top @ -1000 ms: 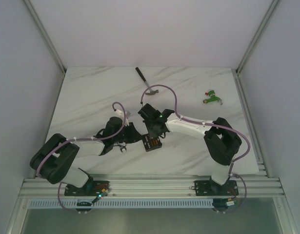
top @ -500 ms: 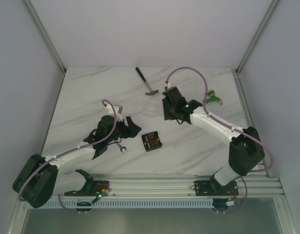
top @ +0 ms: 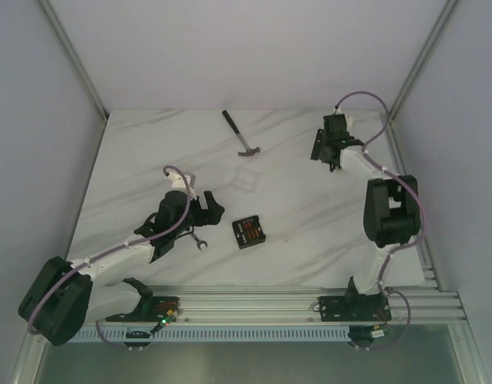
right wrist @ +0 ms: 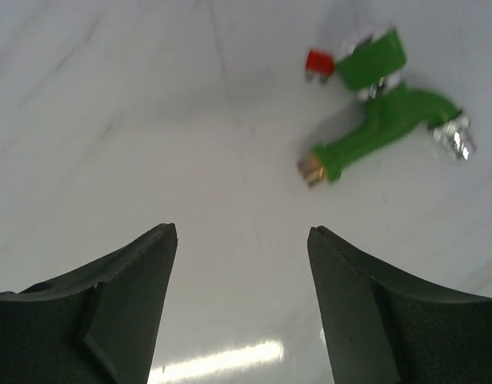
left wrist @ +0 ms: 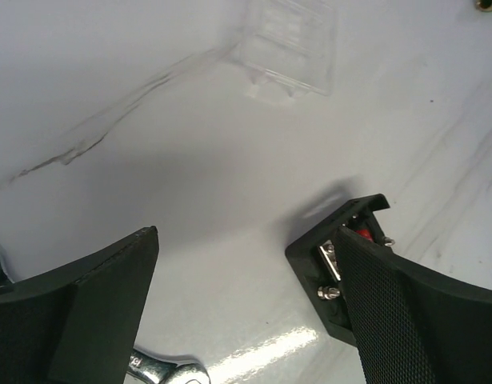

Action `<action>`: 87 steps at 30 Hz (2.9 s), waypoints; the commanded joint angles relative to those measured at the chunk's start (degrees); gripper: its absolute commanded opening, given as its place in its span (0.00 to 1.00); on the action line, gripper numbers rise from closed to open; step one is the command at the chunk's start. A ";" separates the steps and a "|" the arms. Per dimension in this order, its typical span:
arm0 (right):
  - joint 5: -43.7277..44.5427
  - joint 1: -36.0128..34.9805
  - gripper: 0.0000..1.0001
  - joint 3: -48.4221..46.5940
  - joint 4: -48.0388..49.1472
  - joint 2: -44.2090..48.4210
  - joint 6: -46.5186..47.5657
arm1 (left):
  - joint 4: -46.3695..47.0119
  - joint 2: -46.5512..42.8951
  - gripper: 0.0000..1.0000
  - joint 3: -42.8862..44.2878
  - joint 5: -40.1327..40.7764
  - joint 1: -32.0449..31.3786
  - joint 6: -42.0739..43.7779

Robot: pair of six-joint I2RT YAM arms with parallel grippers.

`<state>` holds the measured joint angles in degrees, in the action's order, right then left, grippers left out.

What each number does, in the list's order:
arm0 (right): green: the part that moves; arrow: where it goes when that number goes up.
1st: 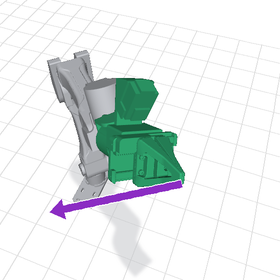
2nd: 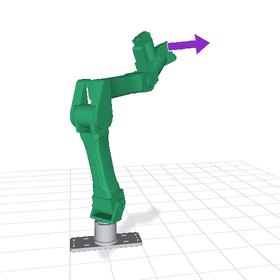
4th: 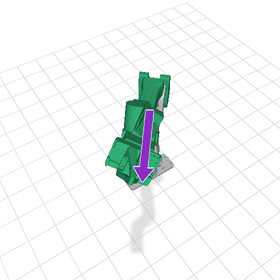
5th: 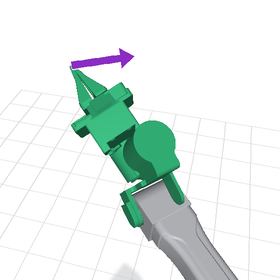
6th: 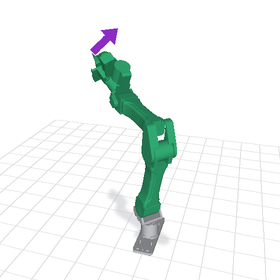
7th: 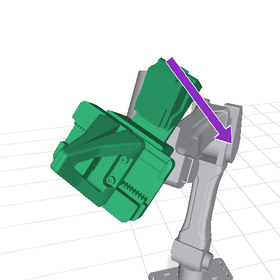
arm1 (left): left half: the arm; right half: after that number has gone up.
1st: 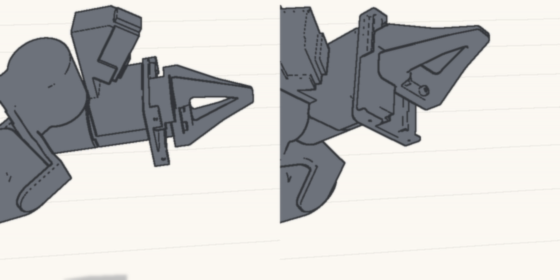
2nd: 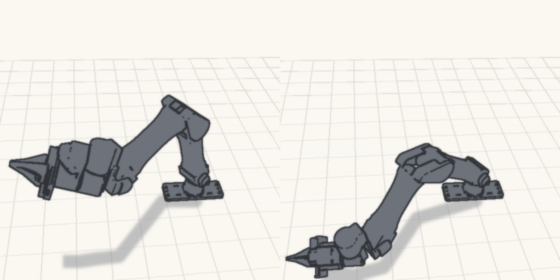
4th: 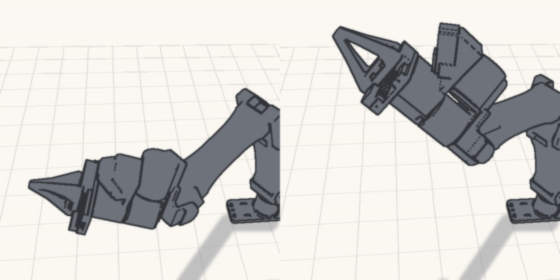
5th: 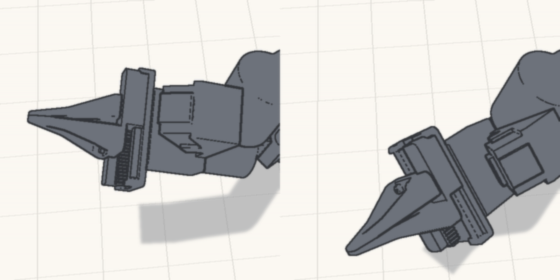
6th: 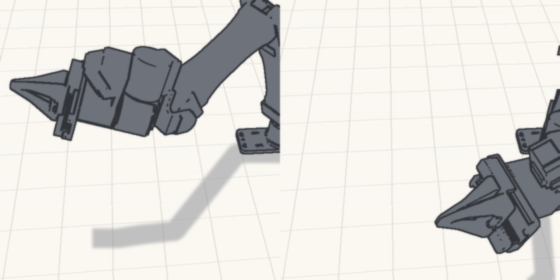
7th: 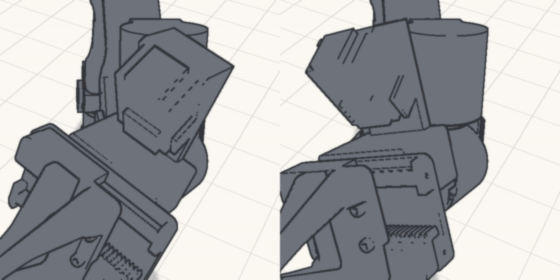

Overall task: Snap on the fuse box
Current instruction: Pick up the fuse from the center of the board.

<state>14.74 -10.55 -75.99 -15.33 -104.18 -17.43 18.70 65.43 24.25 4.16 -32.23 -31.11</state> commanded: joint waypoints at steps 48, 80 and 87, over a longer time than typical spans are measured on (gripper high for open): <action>-4.65 8.51 0.42 -25.45 -2.02 -29.27 -1.13 | -0.31 6.55 1.00 0.67 1.81 1.67 2.18; -1.09 0.40 0.40 -1.33 -0.34 -9.68 -0.18 | -0.24 4.42 1.00 0.09 0.00 1.60 0.88; 3.18 1.07 0.49 -0.63 2.82 -8.40 3.48 | -0.34 4.11 1.00 -0.04 0.32 1.64 0.97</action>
<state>14.85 -10.28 -76.47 -14.15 -113.25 -17.30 18.33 70.32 24.25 4.73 -30.81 -29.95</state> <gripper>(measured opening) 0.480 0.998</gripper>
